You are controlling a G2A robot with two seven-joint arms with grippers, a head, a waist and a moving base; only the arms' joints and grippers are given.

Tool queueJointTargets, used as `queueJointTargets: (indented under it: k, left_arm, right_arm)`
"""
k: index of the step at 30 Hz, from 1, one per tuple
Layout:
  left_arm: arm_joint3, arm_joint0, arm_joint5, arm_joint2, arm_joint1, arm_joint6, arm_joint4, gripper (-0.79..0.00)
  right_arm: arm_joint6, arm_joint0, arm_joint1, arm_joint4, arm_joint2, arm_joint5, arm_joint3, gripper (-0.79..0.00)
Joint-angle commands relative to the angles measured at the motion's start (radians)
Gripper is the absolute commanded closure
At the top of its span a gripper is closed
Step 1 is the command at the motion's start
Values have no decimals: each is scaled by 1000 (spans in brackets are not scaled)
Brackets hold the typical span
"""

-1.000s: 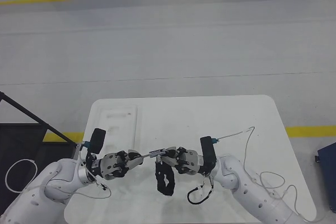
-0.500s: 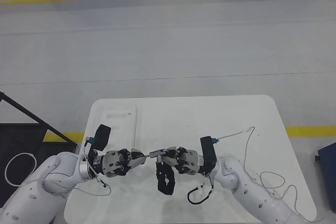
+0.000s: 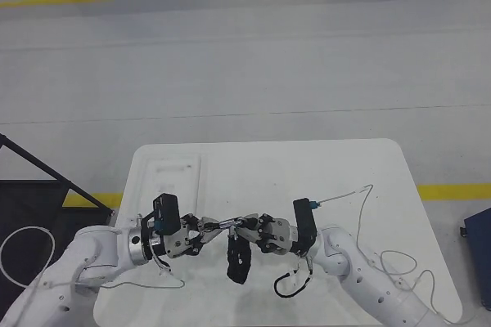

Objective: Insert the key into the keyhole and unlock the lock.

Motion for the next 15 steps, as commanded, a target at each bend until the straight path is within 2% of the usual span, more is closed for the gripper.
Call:
queueJointTargets:
  k: [1,5,7,9,15]
  left_arm:
    - [-31,44,98,4,-5,78,224,0]
    - [-60,114,273,4,-13,216,432,0]
    - [-68,147,392,-3,-19,262,475,0]
    - [-76,174,464,-8,-24,294,480,0]
    - [-101,237,591,-29,-35,330,528,0]
  right_arm:
    - [0,0,0,0,0,0,0,0]
    - [0,0,0,0,0,0,0,0]
    - [0,0,0,0,0,0,0,0]
    - [0,0,0,0,0,0,0,0]
    - [0,0,0,0,0,0,0,0]
